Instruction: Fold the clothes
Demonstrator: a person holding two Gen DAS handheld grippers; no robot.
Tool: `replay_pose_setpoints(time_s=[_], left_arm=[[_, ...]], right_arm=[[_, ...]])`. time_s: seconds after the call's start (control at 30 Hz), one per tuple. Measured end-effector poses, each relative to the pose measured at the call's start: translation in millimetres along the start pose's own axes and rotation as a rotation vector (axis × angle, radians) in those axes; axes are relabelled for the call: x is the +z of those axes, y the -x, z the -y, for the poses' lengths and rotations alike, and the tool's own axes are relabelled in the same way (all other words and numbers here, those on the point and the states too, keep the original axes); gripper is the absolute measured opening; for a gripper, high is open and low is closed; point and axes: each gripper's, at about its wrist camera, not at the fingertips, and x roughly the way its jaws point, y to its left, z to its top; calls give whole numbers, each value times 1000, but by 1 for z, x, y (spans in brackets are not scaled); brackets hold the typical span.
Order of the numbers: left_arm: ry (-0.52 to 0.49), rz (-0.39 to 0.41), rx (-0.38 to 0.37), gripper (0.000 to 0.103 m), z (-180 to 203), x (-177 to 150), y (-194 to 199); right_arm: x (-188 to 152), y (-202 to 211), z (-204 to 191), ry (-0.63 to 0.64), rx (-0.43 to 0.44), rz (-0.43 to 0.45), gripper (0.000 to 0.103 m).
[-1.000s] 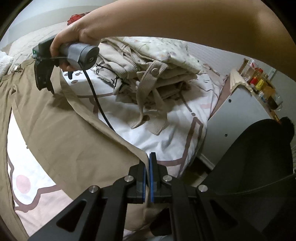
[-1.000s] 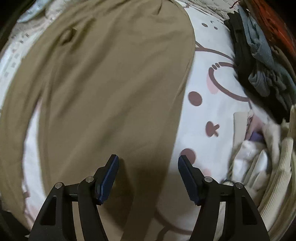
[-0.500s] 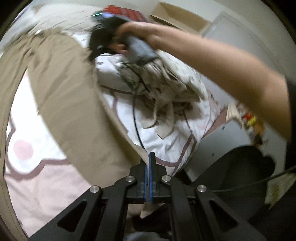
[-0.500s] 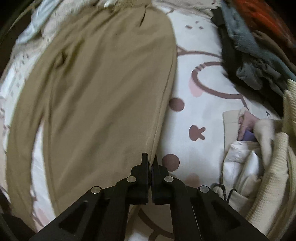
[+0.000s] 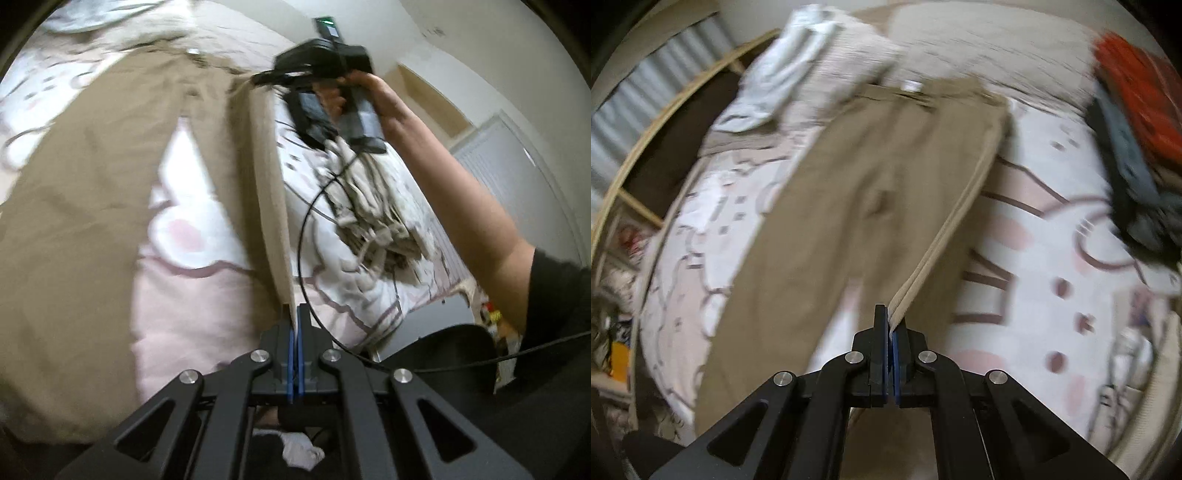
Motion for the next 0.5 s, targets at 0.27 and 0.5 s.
replay_pose_setpoints(time_s=[0.27,0.5], left_arm=[[199,72,43,2,-57,-1,88],[383,72,106,2,-128,-4,123]], right_arm=[[20,-29,-101,118,129,0,2],[32,-81,-178,215,141,-55,2]])
